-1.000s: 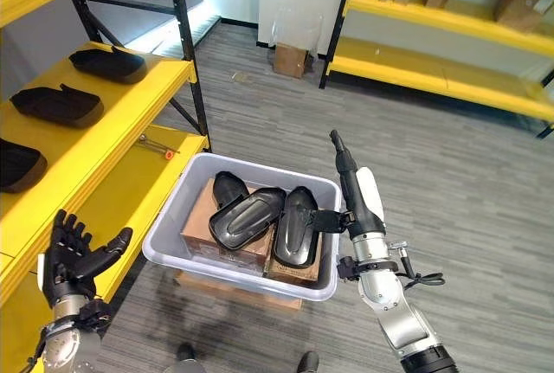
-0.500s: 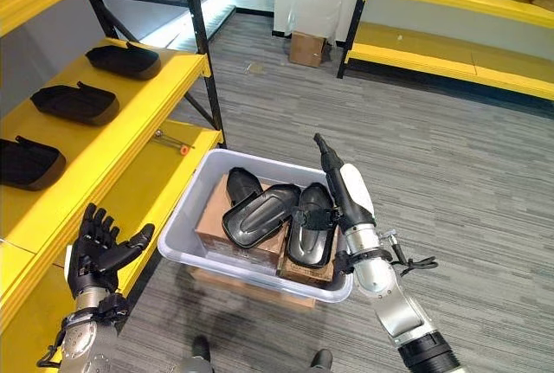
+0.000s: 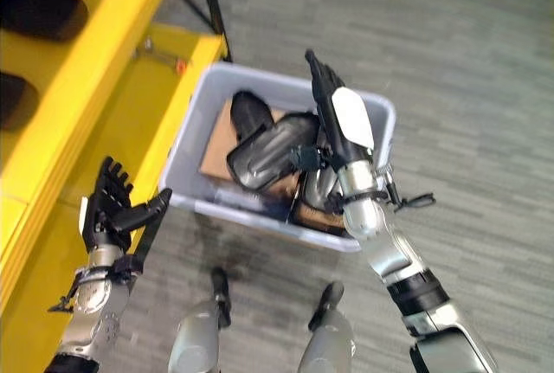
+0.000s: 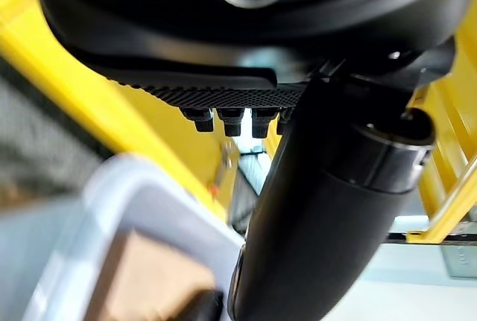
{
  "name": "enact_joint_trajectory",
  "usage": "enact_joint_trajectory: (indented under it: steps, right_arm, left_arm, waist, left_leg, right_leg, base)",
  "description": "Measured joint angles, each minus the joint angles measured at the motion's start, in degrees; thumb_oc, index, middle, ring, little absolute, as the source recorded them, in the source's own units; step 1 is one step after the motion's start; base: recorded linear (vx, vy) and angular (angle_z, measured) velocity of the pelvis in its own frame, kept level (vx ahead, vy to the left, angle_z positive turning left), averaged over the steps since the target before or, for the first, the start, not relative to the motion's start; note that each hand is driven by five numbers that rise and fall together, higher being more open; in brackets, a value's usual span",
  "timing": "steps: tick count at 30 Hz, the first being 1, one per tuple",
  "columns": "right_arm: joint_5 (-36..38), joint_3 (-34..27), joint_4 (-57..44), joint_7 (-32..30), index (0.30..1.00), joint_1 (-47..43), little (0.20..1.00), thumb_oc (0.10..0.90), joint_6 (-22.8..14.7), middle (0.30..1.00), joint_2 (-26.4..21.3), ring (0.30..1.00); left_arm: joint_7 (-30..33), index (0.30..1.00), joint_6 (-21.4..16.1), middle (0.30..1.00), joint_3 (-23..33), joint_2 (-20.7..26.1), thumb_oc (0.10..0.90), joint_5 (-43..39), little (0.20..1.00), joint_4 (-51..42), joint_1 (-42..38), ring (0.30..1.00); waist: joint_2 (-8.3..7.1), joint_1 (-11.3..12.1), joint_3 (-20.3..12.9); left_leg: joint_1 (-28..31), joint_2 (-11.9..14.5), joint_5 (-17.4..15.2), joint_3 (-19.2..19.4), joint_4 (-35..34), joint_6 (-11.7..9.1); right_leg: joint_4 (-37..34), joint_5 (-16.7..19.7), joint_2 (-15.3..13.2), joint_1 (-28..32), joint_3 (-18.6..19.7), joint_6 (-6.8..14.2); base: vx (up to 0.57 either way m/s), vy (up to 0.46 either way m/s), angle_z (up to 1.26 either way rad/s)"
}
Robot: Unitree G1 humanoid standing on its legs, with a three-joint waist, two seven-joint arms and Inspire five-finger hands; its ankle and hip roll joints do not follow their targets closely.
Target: Move parts from the plastic box to the shelf.
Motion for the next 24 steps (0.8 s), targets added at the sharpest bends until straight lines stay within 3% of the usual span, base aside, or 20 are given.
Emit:
enact_joint_trajectory:
  steps: [3,7,13,18,24]
  right_arm:
    - [-0.1,2.16,0.18,0.15,1.0,2.0,1.0,0.9,3.09,1.0,0.49,1.0]
    - [-2.84,4.38,0.26,0.39,1.0,2.3,1.0,0.9,4.47,1.0,1.52,1.0]
    - [-4.47,4.07,0.26,-0.34,1.0,1.37,1.0,0.9,4.79,1.0,1.23,1.0]
    - [-6.07,4.07,0.65,-2.08,1.0,1.56,1.0,0.9,7.65,1.0,1.12,1.0]
    - [-13.75,1.23,0.65,-6.95,1.0,1.94,1.0,0.9,8.75,1.0,0.96,1.0]
  left_arm:
    - [2.23,1.0,-0.69,1.0,0.77,0.02,0.9,-0.3,1.0,-3.41,0.86,1.0]
    - [3.26,1.0,-1.21,1.0,1.23,-0.1,0.9,-0.34,1.0,-4.35,-0.61,1.0]
    - [4.07,1.0,-1.38,1.0,1.24,-0.14,0.9,-0.34,1.0,-5.71,-0.54,1.0]
    - [4.2,1.0,-1.4,1.0,1.25,-0.34,0.9,-0.34,1.0,-5.74,0.7,1.0]
    - [4.02,1.0,-1.57,1.0,1.25,-0.37,0.9,-0.36,1.0,-5.79,0.76,1.0]
  waist:
    - [-0.12,0.66,0.43]
    - [-0.12,0.54,0.51]
    - [-0.15,-0.18,0.47]
    - [-0.15,-0.22,0.48]
    - [-0.14,-0.46,0.48]
  left_leg:
    - [-3.34,-0.18,-0.5,-0.49,2.51,0.6]
    - [-5.64,-0.06,-0.58,-0.4,4.0,0.75]
    - [-7.58,0.22,-0.86,-0.78,4.0,0.57]
    - [-9.69,0.65,-0.02,-0.63,3.97,0.88]
    - [-9.72,0.66,-0.08,0.65,3.73,0.66]
  right_leg:
    - [2.53,-0.57,-0.83,-3.8,1.0,-0.15]
    - [4.25,-0.67,-0.98,-6.75,2.37,-0.32]
    - [4.76,-1.36,-0.55,-9.48,2.94,-0.65]
    - [5.13,-0.49,0.08,-11.98,3.54,-1.47]
    - [4.27,-0.13,0.31,-12.9,4.21,-1.38]
  base:
    - [-0.12,-0.006,0.0]
    - [-0.08,-0.005,-0.06]
    - [-0.04,-0.016,-0.05]
    - [-0.03,0.001,-0.04]
    - [-0.04,0.014,-0.09]
